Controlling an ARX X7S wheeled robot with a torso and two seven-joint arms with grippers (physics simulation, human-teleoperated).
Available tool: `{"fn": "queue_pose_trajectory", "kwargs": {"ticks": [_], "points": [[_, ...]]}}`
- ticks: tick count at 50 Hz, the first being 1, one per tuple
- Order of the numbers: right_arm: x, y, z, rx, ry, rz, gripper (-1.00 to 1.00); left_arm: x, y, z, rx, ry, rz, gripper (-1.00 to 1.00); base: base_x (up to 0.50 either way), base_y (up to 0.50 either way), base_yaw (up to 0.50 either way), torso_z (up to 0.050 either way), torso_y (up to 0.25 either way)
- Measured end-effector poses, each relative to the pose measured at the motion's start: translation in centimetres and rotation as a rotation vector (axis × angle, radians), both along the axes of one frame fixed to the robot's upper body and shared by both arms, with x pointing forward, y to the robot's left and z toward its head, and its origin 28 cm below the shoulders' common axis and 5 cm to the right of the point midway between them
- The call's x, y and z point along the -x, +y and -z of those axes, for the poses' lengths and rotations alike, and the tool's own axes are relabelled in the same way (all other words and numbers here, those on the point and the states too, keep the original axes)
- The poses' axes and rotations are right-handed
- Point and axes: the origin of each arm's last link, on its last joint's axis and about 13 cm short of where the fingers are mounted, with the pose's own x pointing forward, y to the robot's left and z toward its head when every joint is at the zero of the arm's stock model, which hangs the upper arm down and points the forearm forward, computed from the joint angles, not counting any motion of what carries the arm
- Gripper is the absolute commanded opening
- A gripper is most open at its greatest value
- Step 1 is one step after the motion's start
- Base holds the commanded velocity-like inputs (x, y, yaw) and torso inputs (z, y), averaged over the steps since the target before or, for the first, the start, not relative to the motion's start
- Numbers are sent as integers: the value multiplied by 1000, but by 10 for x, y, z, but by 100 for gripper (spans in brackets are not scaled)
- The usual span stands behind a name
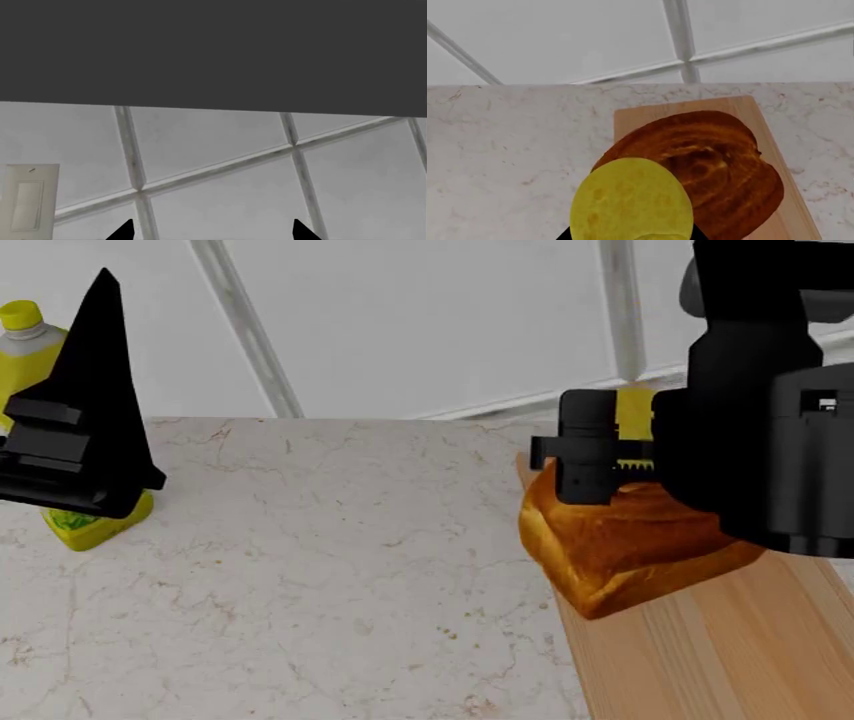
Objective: Pick up the wedge of cheese and place it on the slice of bread to prepare a simple cheese on bread dish.
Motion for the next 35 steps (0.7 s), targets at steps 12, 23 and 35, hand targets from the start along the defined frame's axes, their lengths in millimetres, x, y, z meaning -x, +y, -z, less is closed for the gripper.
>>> {"fn": "queue_pose_trajectory", "kwargs": {"ticks": [12, 23, 35], "points": [[-2, -1, 6, 10, 12, 3, -100, -1, 1, 1, 2, 2, -2, 100, 0, 0, 0, 0, 0], [-6, 0, 6, 20, 15, -1, -100, 0, 2, 1, 5, 2, -2, 100, 0, 0, 0, 0, 0], [-11, 1, 7, 23, 19, -5, -100, -1, 2, 1, 5, 2, -3, 100, 0, 0, 0, 0, 0]]}}
